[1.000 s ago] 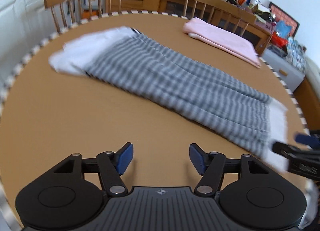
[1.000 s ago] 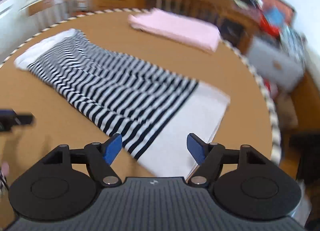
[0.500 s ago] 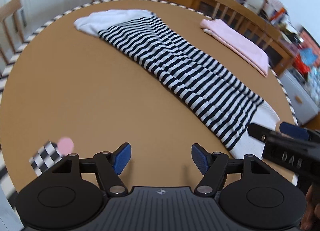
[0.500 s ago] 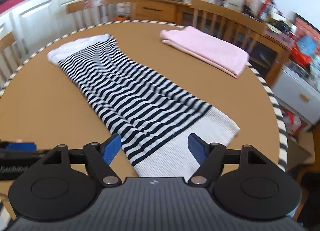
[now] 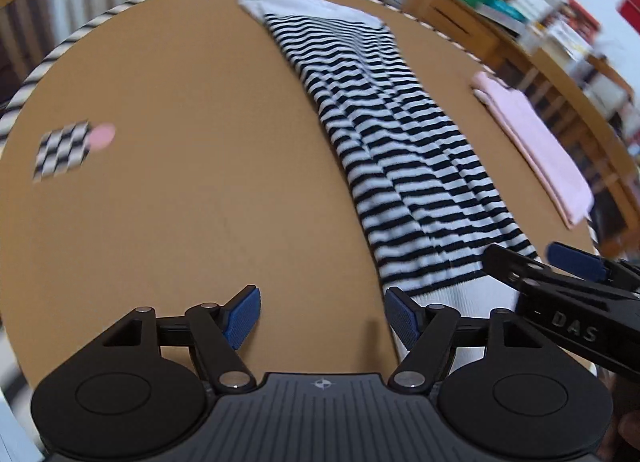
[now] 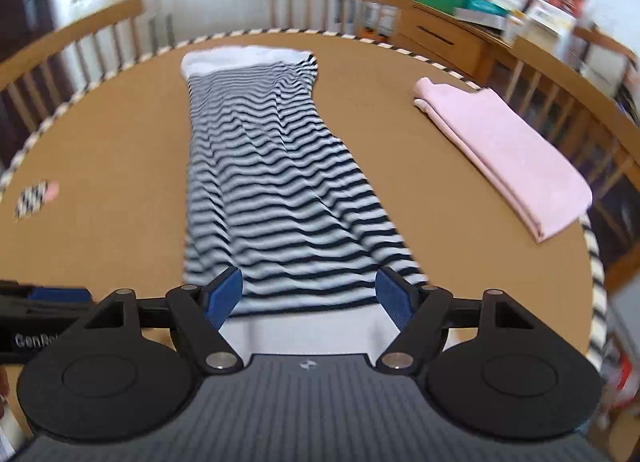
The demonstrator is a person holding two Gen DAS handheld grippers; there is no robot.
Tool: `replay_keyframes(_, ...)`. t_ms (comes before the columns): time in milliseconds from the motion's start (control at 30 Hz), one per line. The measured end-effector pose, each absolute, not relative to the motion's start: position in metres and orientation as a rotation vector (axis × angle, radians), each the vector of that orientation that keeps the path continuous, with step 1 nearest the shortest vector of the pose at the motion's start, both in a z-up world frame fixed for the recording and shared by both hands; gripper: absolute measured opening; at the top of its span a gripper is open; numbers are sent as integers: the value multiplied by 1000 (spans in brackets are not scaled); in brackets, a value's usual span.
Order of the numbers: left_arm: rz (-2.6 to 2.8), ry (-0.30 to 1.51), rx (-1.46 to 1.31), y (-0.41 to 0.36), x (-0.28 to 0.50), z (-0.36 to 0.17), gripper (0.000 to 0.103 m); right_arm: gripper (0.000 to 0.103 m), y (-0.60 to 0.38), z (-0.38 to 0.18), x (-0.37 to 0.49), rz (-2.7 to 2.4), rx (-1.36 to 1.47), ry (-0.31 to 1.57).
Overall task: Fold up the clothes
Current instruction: 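Move both open grippers to the white hem of the long folded strip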
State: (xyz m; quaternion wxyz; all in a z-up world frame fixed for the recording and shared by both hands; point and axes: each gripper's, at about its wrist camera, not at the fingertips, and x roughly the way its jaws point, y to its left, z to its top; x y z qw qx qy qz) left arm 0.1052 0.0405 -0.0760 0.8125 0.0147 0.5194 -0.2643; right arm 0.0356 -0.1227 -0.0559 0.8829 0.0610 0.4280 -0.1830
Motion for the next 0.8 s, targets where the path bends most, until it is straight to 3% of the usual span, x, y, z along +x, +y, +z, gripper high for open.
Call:
replay_keyframes(267, -488, 1079, -104, 47, 74, -66, 71, 70, -165, -53, 1, -198, 199, 781)
replay_keyframes(433, -537, 1076, -259, 58, 73, -69, 71, 61, -234, -59, -33, -97, 509, 708)
replay_keyframes(667, -557, 1112, -343, 55, 78, -85, 73, 61, -278, -88, -25, -77, 607, 804)
replay_keyframes(800, -619, 1178, -351, 41, 87, -88, 80, 63, -280, -103, -13, 14, 661, 877)
